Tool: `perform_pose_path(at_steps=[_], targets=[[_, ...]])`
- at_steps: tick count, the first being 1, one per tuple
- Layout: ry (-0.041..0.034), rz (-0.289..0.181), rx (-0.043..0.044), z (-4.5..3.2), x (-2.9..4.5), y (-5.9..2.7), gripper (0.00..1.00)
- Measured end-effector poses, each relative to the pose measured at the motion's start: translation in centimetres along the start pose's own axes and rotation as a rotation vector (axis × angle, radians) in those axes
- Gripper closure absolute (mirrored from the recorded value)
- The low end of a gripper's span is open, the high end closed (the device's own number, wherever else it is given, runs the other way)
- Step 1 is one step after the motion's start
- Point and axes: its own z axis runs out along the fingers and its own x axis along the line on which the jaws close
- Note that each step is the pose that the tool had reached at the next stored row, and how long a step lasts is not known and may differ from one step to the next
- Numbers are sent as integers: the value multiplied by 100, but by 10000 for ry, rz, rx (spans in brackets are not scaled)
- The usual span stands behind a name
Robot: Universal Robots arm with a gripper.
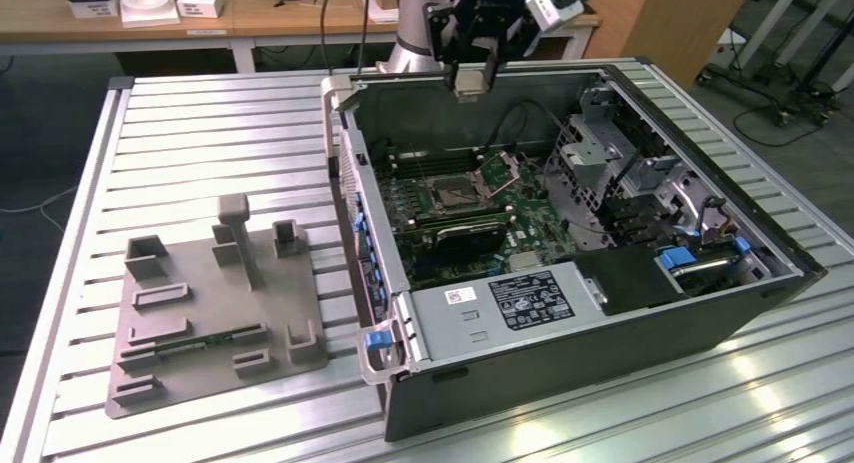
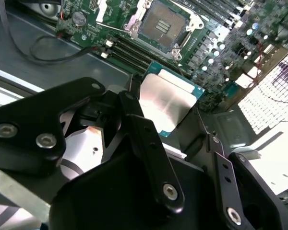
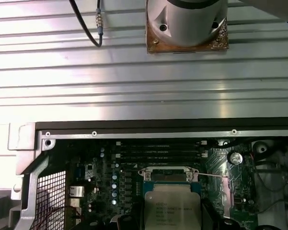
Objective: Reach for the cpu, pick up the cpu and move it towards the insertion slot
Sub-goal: 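Pick up the cpu and move it towards the insertion slot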
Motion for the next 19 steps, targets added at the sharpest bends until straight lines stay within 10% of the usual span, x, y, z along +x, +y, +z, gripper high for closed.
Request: perform_pose_path(at_steps=[19], targets=[[-48, 327, 92, 100, 5, 122, 45]])
